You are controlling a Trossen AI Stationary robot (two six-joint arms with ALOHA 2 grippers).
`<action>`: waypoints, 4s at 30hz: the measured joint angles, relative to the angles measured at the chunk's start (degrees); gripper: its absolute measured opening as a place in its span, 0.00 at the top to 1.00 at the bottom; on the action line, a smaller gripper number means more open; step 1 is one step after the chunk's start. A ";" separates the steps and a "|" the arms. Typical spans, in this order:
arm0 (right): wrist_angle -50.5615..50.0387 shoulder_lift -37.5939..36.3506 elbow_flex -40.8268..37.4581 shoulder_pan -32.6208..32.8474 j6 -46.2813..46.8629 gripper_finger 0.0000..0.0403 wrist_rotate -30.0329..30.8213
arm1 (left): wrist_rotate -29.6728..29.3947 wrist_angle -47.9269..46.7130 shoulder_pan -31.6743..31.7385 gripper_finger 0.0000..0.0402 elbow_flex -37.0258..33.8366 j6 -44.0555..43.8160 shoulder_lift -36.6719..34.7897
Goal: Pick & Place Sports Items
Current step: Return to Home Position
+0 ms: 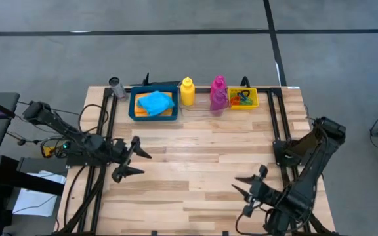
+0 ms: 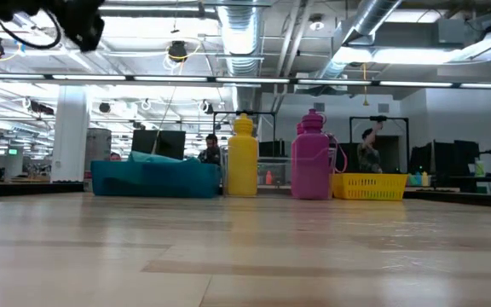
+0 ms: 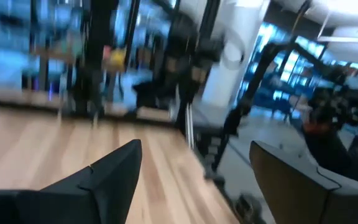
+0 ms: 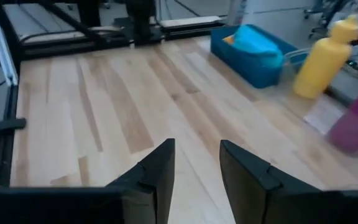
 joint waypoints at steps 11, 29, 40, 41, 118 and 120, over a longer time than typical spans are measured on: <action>83.88 1.06 -26.08 -9.01 -42.24 0.70 -36.29 | -0.02 5.83 0.83 0.26 -0.40 7.70 0.00; 119.74 -24.26 -69.92 -12.74 -52.81 0.70 -50.29 | -3.19 16.95 -1.69 0.26 -10.74 7.33 5.72; 122.38 -25.80 -74.45 -12.96 -54.84 0.70 -54.34 | -9.46 13.54 -1.56 0.26 -13.29 3.21 1.67; 122.16 -26.17 -74.47 -13.00 -54.45 0.70 -54.40 | -9.61 12.02 -1.55 0.26 -13.29 3.23 0.73; 92.64 -64.73 -74.47 -34.95 -57.49 0.70 -56.04 | -19.54 -17.43 -1.32 0.26 -12.38 4.60 -23.32; 92.30 -64.08 -74.47 -34.97 -56.73 0.70 -55.42 | -20.20 -18.97 -1.32 0.26 -13.29 3.21 -23.30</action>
